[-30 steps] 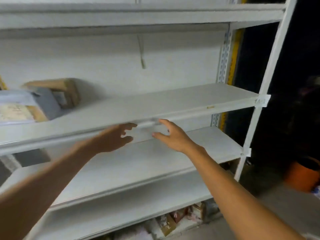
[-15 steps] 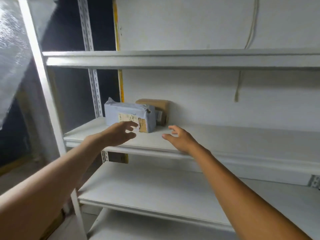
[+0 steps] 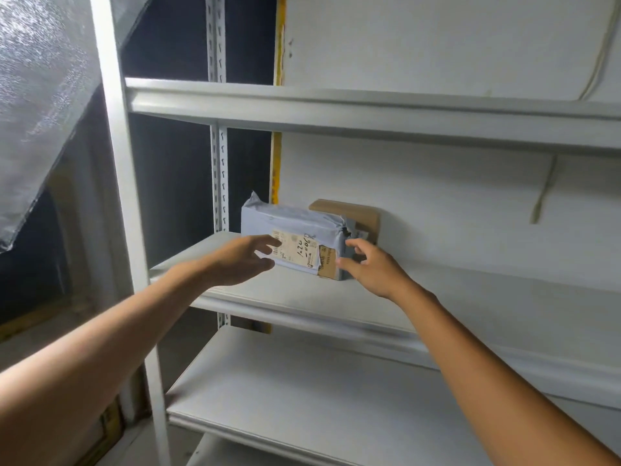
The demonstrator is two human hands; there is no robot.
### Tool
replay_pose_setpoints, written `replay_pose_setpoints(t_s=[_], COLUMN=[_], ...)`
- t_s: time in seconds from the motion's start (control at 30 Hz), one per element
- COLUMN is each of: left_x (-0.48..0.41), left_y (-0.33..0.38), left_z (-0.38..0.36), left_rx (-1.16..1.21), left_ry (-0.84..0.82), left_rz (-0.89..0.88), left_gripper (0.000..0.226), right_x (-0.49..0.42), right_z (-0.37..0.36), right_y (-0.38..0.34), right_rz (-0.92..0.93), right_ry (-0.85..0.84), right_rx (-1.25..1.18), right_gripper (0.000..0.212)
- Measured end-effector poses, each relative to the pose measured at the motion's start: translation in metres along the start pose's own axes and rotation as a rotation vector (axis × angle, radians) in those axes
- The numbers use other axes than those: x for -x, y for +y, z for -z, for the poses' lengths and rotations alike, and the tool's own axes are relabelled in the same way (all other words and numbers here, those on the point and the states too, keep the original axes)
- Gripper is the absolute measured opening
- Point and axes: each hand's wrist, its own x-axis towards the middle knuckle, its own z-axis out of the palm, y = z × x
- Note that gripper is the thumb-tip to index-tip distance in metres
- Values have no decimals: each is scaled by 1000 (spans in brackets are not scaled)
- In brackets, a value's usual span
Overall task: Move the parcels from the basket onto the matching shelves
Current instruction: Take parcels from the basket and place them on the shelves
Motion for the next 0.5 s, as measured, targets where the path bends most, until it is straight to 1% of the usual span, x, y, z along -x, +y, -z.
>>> replay_pose_setpoints(t_s=[0.07, 0.13, 0.27, 0.4, 0.5], left_x=[-20, -40, -86, -126, -152], left_y=[-10, -21, -40, -56, -67], left_z=[-1, -2, 5, 6, -1], left_rx=[3, -2, -40, -46, -73], left_ry=[-4, -10, 32, 98, 154], left_rz=[-4, -12, -10, -22, -74], left_gripper=[43, 43, 43, 43, 42], right_x=[-21, -45, -95, -137, -158], right_z=[-2, 1, 13, 8, -2], right_y=[4, 9, 15, 21, 31], right_rz=[10, 23, 74, 93, 103], right_ry=[0, 0, 82, 61, 34], right_rx=[-6, 10, 17, 68, 93], right_gripper=[45, 52, 51, 55, 52])
